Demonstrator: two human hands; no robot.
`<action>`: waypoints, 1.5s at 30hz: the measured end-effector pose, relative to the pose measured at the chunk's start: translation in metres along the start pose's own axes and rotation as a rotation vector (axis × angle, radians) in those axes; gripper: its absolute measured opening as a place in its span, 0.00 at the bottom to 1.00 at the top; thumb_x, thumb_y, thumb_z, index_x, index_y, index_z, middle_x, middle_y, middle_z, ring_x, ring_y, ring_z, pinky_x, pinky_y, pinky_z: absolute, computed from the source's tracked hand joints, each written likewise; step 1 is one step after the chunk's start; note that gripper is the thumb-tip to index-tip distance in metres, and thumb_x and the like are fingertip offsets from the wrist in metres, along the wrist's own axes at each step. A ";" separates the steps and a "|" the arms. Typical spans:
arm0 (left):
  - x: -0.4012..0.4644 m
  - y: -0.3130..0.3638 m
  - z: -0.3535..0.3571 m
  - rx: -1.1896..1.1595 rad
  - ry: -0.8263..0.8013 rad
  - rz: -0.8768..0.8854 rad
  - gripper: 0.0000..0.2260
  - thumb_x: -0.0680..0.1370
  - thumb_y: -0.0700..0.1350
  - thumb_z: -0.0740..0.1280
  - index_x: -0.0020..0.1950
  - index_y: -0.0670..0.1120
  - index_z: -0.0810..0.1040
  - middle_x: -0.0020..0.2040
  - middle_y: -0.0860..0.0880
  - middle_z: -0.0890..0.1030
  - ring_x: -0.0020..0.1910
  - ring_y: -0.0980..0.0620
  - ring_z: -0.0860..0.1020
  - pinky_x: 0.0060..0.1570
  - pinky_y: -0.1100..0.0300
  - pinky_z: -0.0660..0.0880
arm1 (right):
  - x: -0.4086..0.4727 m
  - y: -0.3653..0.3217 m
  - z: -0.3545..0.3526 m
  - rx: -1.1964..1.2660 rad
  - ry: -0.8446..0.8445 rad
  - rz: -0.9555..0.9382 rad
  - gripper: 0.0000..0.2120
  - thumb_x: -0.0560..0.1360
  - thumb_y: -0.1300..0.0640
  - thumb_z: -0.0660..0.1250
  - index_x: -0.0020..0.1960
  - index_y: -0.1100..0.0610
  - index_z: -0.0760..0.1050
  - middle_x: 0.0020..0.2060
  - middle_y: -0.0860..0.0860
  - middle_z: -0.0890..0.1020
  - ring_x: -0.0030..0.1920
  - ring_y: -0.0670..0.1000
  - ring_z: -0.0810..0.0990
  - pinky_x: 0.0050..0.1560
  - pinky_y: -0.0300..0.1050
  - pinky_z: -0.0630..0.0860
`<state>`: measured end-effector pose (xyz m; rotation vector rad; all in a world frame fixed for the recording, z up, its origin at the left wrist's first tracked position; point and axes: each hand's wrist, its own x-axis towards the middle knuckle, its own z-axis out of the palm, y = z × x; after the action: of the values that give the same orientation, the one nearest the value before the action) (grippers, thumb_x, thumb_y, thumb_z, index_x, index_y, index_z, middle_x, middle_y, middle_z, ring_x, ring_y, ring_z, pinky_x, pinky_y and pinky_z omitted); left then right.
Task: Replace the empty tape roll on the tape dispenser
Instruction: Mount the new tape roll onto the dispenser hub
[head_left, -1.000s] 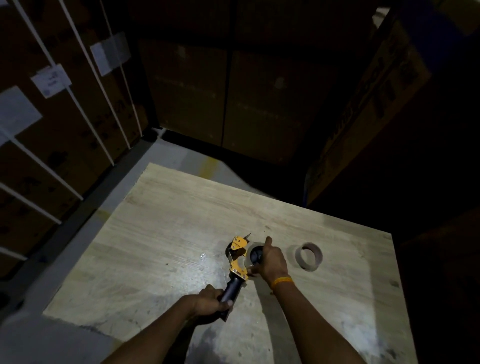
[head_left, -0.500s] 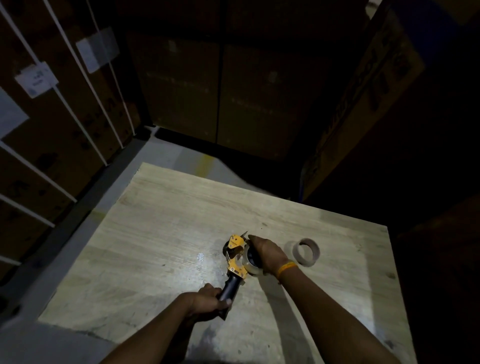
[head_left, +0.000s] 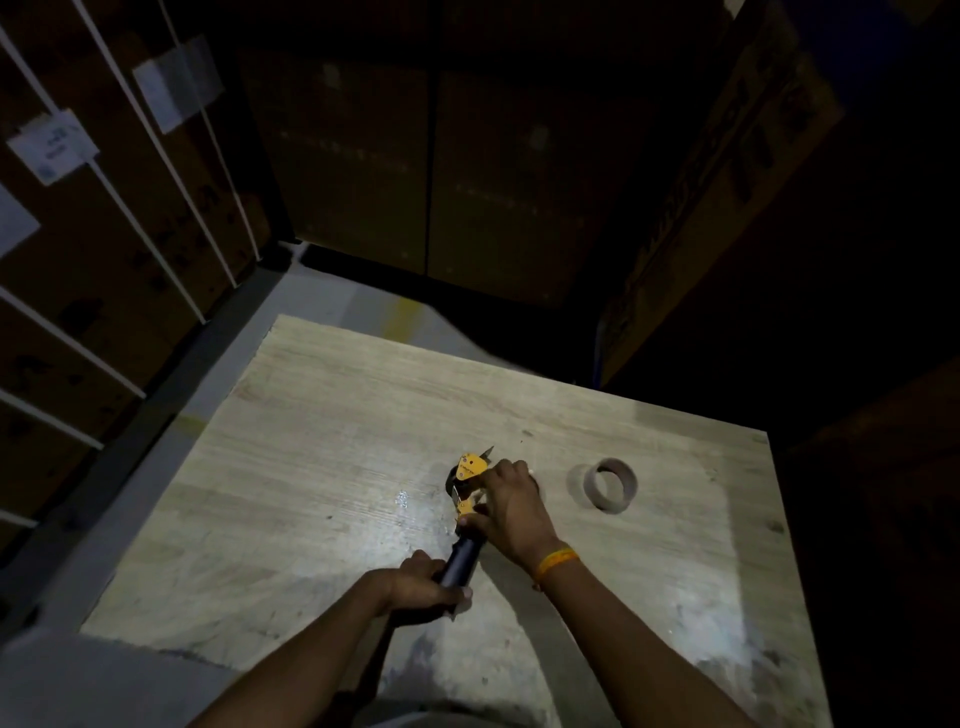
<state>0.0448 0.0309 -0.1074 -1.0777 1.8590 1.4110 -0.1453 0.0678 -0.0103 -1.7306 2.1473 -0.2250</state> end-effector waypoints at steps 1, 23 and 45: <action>0.001 -0.001 0.000 -0.004 0.005 -0.006 0.35 0.65 0.80 0.65 0.59 0.54 0.78 0.62 0.43 0.79 0.58 0.45 0.79 0.64 0.48 0.78 | 0.002 -0.007 0.003 0.018 -0.034 0.007 0.31 0.66 0.39 0.77 0.64 0.55 0.78 0.59 0.55 0.77 0.58 0.58 0.72 0.57 0.53 0.74; 0.003 -0.012 0.007 -0.035 0.013 0.034 0.43 0.64 0.81 0.67 0.70 0.55 0.75 0.69 0.46 0.77 0.65 0.45 0.77 0.67 0.48 0.76 | -0.016 -0.028 0.050 -0.041 0.119 0.137 0.32 0.62 0.62 0.75 0.66 0.57 0.73 0.57 0.55 0.76 0.56 0.58 0.74 0.54 0.49 0.76; -0.031 0.021 0.024 -0.080 0.272 0.181 0.15 0.68 0.60 0.79 0.33 0.56 0.76 0.32 0.56 0.76 0.33 0.62 0.74 0.33 0.65 0.68 | -0.045 -0.004 0.080 0.790 -0.160 0.737 0.10 0.68 0.52 0.80 0.35 0.51 0.80 0.40 0.54 0.85 0.42 0.52 0.83 0.42 0.45 0.80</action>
<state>0.0419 0.0648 -0.0785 -1.2175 2.1542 1.5132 -0.1034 0.1194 -0.0736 -0.4747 2.0106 -0.5934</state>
